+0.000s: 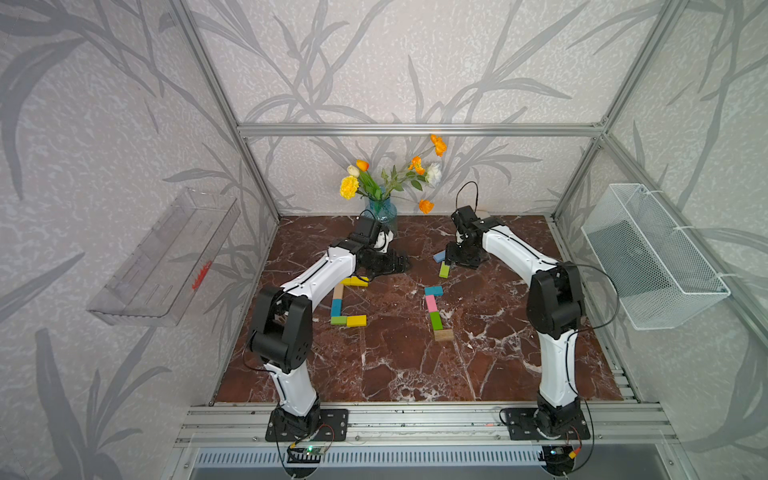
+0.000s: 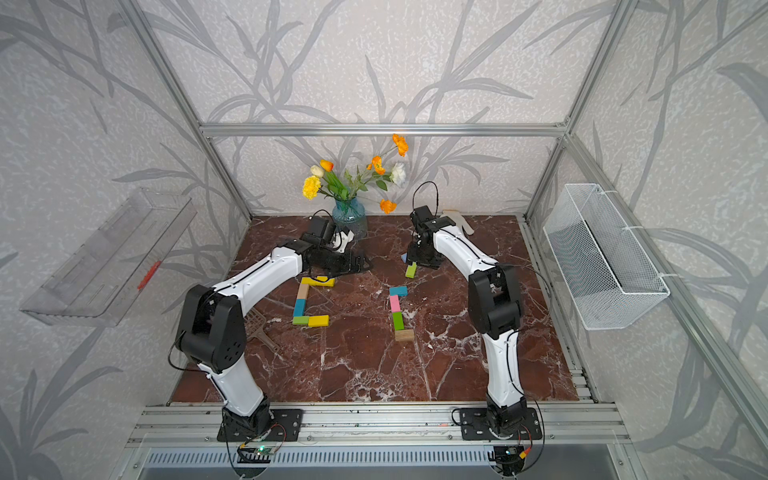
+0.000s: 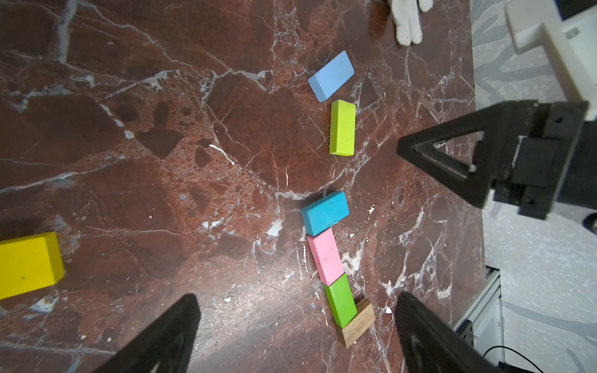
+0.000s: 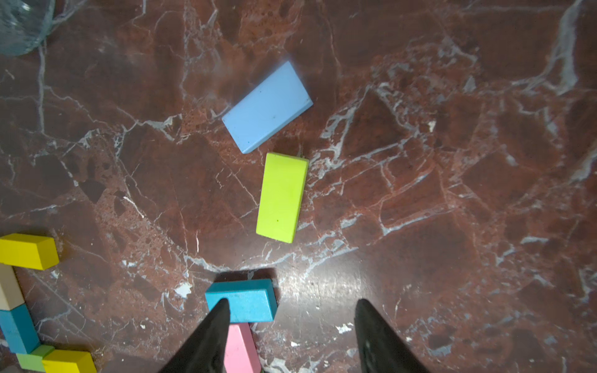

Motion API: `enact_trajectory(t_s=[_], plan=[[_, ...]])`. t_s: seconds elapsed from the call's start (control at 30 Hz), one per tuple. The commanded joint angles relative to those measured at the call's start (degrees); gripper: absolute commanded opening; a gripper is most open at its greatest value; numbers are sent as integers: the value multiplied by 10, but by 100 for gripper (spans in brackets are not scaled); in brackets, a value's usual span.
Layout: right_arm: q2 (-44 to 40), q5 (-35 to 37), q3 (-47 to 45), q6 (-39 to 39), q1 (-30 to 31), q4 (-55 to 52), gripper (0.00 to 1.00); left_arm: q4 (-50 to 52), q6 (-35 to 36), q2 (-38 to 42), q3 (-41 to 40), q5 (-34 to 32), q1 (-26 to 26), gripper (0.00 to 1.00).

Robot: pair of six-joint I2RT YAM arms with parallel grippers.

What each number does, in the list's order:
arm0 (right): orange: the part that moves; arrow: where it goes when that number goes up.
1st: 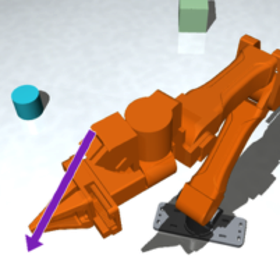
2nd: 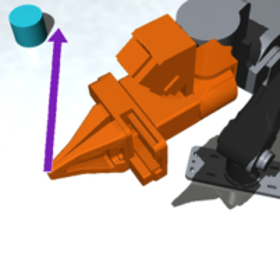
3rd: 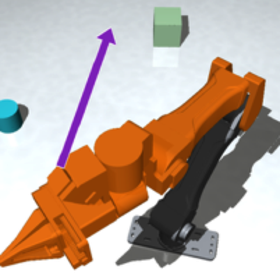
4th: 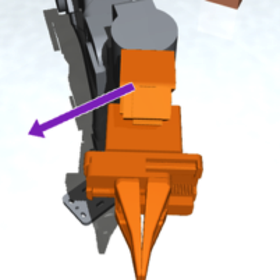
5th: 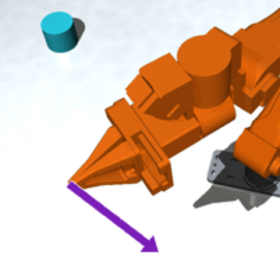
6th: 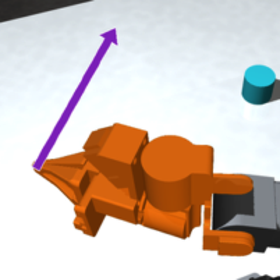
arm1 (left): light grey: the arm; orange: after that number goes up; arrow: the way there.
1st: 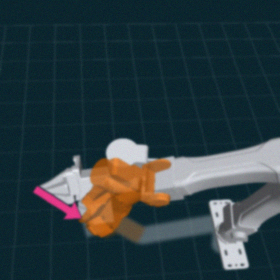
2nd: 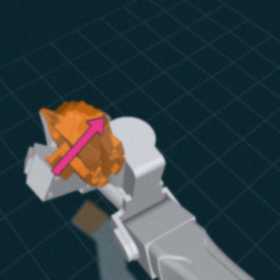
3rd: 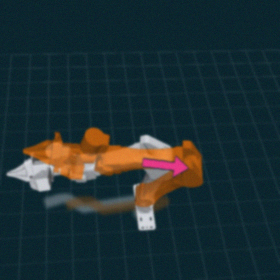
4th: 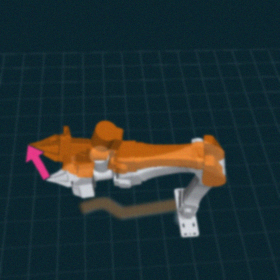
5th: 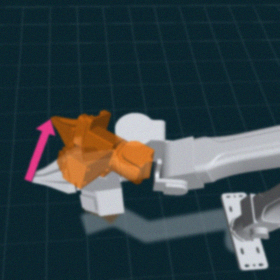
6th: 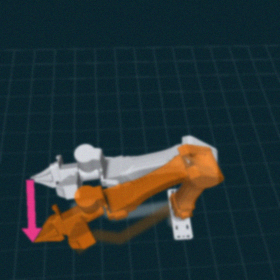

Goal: Assemble the letter c with building blocks
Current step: Pick up the building block from the center of the board.

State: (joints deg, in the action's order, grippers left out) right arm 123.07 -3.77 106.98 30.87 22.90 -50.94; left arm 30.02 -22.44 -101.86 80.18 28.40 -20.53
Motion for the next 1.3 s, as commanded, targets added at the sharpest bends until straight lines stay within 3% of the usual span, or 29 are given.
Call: enact_trajectory(t_s=[0.0, 0.5, 0.7, 1.07, 1.27], plan=[[32, 22, 38, 34, 9, -44, 60, 13, 11, 24, -2, 4, 4, 95], [179, 45, 231, 70, 11, -171, 70, 9, -8, 21, -5, 21, 19, 95], [217, 35, 280, 69, 9, -192, 54, 8, -10, 25, -7, 21, 22, 95], [250, 7, 300, 75, -3, -195, 50, 7, -11, 27, -8, 23, 25, 95], [255, 9, 313, 62, -5, -203, 33, 6, -12, 26, -9, 22, 27, 95]])
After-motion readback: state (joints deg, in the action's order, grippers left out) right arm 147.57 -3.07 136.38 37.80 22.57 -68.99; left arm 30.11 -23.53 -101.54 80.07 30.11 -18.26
